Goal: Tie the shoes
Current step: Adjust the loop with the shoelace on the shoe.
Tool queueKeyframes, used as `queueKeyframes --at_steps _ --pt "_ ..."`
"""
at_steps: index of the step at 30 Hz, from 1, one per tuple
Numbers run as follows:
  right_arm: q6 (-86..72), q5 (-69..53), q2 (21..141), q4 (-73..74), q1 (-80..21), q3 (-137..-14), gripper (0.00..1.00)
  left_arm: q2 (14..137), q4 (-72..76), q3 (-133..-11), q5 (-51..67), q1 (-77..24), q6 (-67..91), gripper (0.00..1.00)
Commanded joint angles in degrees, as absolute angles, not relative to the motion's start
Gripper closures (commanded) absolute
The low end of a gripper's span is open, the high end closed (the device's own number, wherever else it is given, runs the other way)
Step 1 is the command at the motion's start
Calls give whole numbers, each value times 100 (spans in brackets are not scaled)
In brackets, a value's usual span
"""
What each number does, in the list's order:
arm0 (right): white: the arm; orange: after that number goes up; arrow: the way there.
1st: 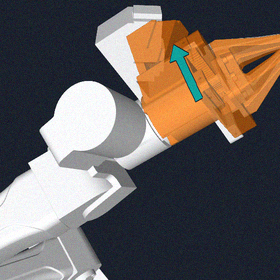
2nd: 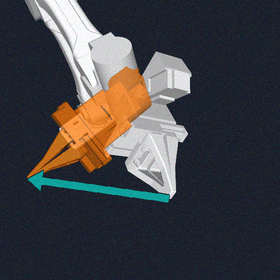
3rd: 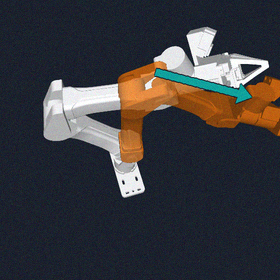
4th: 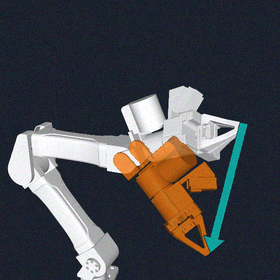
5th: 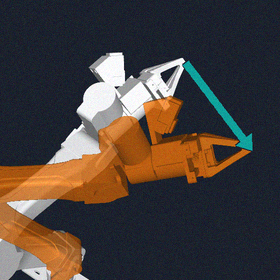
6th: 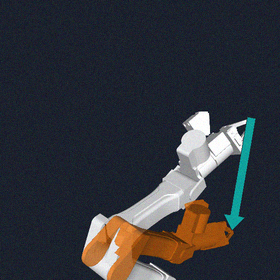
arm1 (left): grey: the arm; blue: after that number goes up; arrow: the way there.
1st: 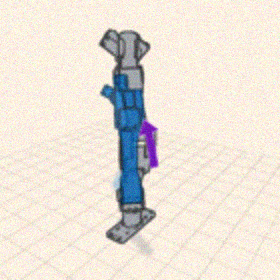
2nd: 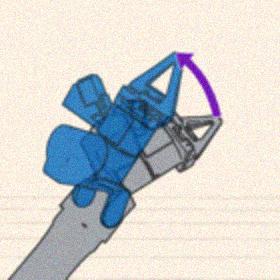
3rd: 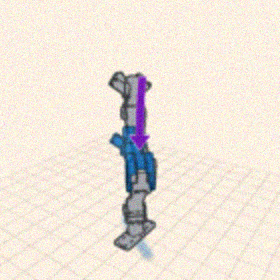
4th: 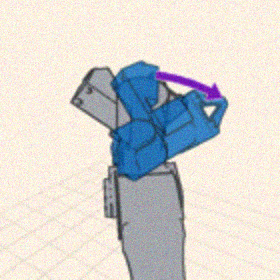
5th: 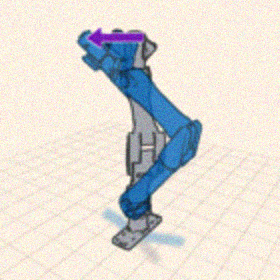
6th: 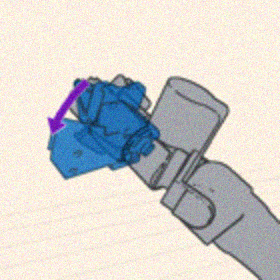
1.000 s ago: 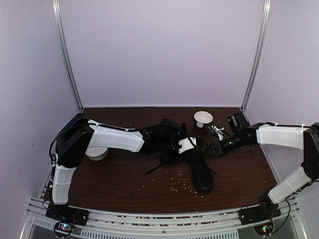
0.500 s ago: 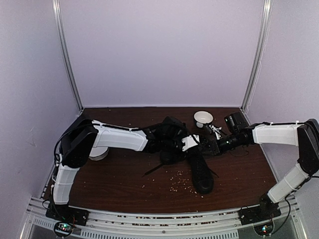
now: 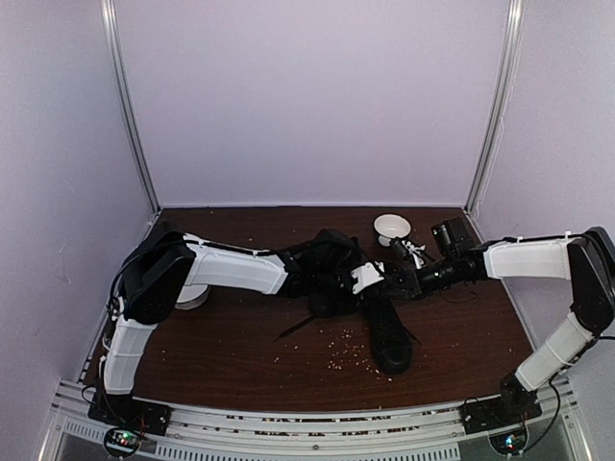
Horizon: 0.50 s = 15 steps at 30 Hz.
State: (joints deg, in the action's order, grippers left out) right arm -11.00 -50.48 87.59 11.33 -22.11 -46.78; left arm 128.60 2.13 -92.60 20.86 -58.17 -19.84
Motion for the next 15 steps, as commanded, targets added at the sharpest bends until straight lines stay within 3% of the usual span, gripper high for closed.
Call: queueKeyframes --at_steps 1,10,15 --pt "-1166 -5165 8864 988 -2256 -4538 79 12870 1050 -9249 2270 -5801 -1620 100" --pt "-1126 -4984 8671 1126 -2163 -4466 86 12885 1112 -9158 2207 -5797 -1581 100" --pt "-1145 -5001 8683 1134 -2160 -4461 85 12885 1128 -9143 2171 -5797 -1582 100"
